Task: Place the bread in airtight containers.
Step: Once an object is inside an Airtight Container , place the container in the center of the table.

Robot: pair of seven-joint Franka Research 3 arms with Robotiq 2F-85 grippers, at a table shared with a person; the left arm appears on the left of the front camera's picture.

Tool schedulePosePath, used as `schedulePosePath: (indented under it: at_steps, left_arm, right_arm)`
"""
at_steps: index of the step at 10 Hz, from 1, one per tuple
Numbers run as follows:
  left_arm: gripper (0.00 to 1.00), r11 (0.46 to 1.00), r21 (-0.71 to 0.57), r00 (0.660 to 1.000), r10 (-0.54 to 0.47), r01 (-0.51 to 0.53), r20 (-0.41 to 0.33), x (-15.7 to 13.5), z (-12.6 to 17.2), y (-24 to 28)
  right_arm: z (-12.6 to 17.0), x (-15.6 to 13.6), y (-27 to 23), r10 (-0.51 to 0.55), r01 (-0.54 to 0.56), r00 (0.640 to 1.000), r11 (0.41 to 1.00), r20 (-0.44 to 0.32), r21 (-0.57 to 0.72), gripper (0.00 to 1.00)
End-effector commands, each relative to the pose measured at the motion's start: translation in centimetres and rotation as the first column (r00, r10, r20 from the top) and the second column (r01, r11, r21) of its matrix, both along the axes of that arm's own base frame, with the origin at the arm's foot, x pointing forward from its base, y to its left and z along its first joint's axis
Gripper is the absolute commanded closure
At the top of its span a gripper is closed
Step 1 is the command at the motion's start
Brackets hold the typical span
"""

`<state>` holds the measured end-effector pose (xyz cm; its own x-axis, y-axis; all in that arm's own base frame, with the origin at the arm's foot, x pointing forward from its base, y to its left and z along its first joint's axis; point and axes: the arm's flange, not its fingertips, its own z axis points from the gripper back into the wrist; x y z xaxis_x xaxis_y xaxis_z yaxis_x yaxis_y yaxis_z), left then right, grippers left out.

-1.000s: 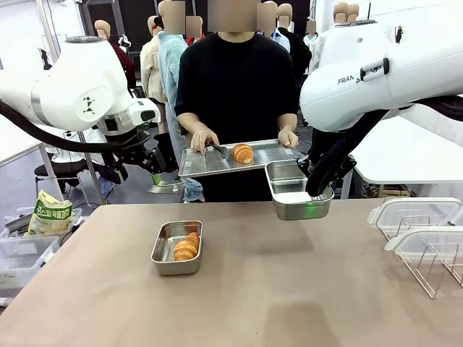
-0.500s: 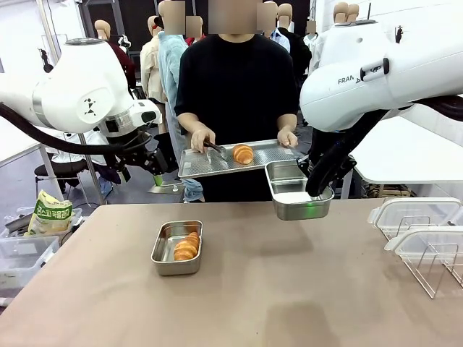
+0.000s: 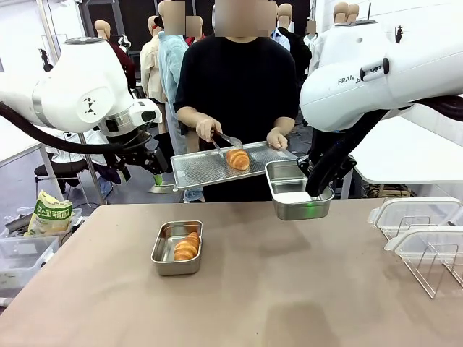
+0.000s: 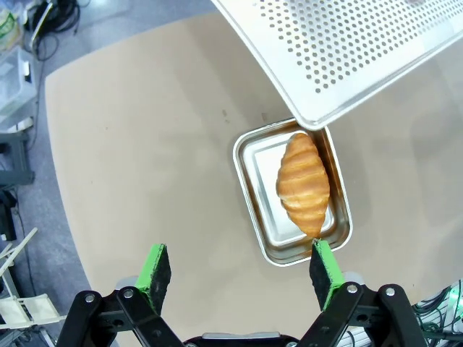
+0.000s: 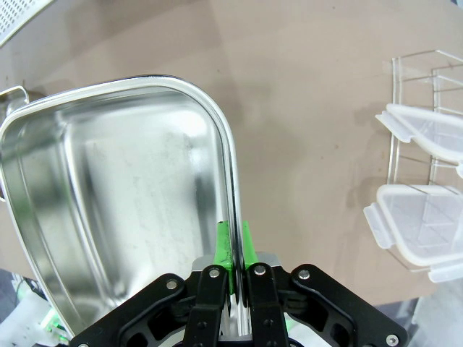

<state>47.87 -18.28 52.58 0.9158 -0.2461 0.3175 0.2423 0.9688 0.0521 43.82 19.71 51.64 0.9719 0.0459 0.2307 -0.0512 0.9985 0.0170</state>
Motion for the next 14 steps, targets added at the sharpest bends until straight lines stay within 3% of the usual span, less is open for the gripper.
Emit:
schedulePosePath:
  at_steps: [1, 14]
  left_arm:
    - [0.0, 1.0, 0.004, 1.0, 0.002, -0.002, 0.003, -0.09, 0.21, 0.17]
    - [0.0, 1.0, 0.004, 1.0, 0.002, -0.002, 0.003, -0.09, 0.21, 0.17]
  right_arm:
    - [0.3, -0.05, -0.01, 0.003, -0.003, 1.0, 1.0, 0.004, 0.01, 1.0]
    - [0.3, -0.05, -0.01, 0.003, -0.003, 1.0, 1.0, 0.004, 0.01, 1.0]
